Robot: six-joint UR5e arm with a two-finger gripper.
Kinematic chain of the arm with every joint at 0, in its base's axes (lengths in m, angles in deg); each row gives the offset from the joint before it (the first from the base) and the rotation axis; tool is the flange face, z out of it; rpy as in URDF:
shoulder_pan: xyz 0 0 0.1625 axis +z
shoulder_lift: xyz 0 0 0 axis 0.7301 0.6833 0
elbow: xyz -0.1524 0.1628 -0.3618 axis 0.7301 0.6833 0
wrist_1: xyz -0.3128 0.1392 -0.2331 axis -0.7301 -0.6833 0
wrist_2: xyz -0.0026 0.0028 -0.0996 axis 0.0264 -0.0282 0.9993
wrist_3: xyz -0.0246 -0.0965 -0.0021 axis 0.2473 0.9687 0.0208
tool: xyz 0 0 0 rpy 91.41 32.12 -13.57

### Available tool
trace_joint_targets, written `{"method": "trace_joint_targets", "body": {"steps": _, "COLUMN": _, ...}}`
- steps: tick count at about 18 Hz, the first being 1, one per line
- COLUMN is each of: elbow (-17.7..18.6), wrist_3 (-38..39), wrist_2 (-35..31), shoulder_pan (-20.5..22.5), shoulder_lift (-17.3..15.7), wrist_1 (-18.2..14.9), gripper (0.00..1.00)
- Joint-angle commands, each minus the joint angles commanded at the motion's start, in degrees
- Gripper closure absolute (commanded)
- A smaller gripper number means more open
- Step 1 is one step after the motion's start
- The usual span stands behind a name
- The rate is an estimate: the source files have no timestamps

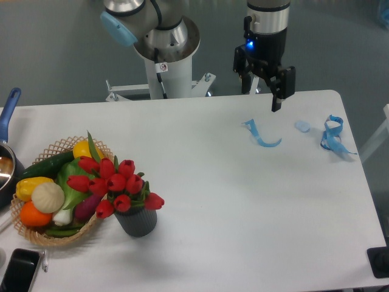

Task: Pick up the flowers from the vase
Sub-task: 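Open the gripper and start moving toward the red tulips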

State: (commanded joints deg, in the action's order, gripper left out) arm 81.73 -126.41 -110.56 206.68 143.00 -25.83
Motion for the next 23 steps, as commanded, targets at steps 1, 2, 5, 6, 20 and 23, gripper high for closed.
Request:
{"method": "trace_joint_targets", "body": {"steps": 1, "elbow": 0.0, "wrist_3": 0.1, "wrist_2": 0.0, "shoulder_pan": 0.0, "shoulder_lift": 0.0, "wrist_1": 0.1, "gripper": 0.0}}
{"method": "trace_joint_targets", "body": {"steps": 2, "elbow": 0.0, "wrist_3": 0.1, "wrist_2": 0.0, "shoulder_pan": 0.0, "shoulder_lift": 0.0, "wrist_1": 0.1, "gripper": 0.0}}
{"method": "trace_joint_targets", "body": {"steps": 5, "elbow": 0.0, "wrist_3": 0.1, "wrist_2": 0.1, "shoulder_pan": 0.0, "shoulder_lift": 0.0, "wrist_1": 0.0, "gripper": 0.0}}
{"method": "trace_joint_targets", "body": {"steps": 6, "elbow": 0.0, "wrist_3": 0.3, "wrist_2": 0.1, "shoulder_pan": 0.0, "shoulder_lift": -0.1, "wrist_1": 0.0, "gripper": 0.0}}
{"method": "trace_joint_targets", "body": {"steps": 20, "elbow": 3.7, "wrist_3": 10.2, "wrist_2": 0.2, "shoulder_pan": -0.1, "shoulder_lift": -1.0, "wrist_1": 0.8, "gripper": 0.0}}
{"method": "trace_joint_targets", "body": {"steps": 23, "elbow": 4.5, "wrist_3": 14.9, "wrist_2": 2.6, "shoulder_pan": -0.3, "shoulder_lift": -1.1, "wrist_1": 0.8, "gripper": 0.0}}
